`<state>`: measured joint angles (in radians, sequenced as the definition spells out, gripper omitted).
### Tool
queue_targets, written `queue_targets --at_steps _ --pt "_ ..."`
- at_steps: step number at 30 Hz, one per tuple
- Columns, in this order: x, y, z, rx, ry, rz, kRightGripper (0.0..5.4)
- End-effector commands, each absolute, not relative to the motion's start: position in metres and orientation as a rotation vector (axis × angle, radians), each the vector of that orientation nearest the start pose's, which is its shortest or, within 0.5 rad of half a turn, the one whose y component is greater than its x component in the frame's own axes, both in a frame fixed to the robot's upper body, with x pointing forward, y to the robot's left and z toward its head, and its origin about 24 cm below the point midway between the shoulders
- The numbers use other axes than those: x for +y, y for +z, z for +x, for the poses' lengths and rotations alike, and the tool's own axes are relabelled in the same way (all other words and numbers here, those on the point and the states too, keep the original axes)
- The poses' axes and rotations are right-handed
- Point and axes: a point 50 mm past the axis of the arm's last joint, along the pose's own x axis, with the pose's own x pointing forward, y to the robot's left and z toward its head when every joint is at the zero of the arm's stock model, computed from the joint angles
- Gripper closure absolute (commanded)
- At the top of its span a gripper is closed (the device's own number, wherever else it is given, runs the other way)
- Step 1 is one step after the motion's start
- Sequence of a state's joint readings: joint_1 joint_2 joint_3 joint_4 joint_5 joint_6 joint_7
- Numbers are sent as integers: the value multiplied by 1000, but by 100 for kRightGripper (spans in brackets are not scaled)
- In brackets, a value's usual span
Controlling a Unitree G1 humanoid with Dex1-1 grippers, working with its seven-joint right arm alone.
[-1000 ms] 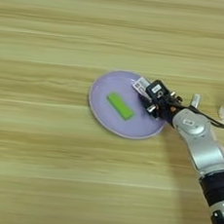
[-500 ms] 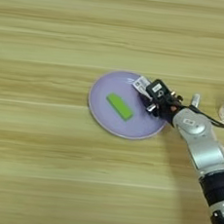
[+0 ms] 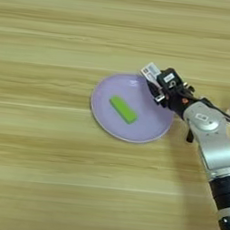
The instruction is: Move the objects on the table
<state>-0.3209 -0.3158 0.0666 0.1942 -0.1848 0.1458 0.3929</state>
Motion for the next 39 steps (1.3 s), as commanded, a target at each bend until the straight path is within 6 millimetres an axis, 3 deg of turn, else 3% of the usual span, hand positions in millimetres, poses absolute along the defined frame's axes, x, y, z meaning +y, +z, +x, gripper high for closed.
queue_targets --at_steps 1,5,14,39 --pt "-192 108 325 -8 281 -498 332" --pt "-210 108 331 5 186 -472 332" --pt "-218 100 335 46 126 -462 332" --pt "-210 69 343 158 183 -440 332"
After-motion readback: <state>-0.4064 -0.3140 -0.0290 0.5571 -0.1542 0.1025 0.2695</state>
